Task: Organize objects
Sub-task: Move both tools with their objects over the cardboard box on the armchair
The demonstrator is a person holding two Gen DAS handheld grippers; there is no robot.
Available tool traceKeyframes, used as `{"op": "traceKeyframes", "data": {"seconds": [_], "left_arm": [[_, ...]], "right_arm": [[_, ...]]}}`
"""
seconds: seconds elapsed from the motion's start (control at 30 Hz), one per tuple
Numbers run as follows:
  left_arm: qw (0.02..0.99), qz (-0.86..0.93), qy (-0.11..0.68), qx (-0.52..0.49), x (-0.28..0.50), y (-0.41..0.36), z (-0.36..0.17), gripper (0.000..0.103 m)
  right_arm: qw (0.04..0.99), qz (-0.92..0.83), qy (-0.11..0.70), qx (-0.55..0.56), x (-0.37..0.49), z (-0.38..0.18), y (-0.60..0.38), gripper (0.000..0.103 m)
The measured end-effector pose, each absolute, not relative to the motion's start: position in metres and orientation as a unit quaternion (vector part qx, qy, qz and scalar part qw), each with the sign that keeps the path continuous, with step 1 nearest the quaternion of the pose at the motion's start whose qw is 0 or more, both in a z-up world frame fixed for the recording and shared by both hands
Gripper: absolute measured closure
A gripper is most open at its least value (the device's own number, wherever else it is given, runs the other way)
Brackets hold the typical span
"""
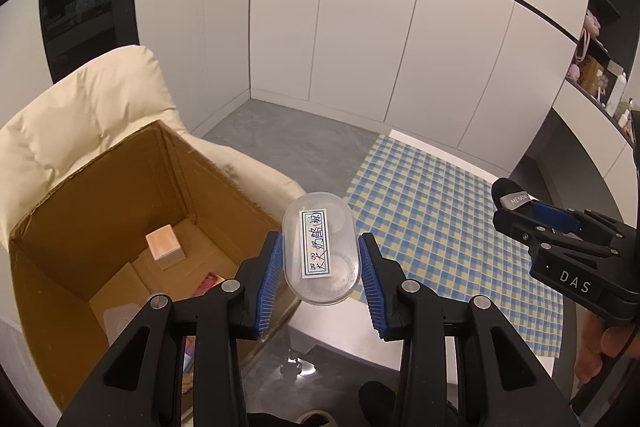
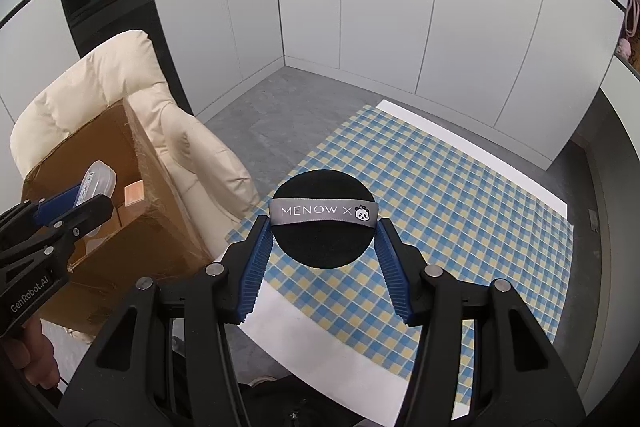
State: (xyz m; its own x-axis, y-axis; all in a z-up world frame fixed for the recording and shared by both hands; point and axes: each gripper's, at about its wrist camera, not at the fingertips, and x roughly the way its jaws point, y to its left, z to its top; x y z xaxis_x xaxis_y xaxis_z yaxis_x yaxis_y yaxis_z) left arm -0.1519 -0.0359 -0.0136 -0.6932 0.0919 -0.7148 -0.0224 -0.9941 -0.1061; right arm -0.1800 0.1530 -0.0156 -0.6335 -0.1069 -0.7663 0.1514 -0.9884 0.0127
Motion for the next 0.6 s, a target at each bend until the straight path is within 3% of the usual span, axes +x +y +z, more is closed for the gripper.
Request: {"op": "traceKeyframes", "data": {"seconds": [0.6], "left_arm": [[-0.002, 0.917, -0.057, -0.395, -0.143, -0.075, -0.019, 0.064]], "right_arm": [[0.104, -0.900, 0.044, 0.421, -0.182, -0.015, 0.109, 0.048]]}}
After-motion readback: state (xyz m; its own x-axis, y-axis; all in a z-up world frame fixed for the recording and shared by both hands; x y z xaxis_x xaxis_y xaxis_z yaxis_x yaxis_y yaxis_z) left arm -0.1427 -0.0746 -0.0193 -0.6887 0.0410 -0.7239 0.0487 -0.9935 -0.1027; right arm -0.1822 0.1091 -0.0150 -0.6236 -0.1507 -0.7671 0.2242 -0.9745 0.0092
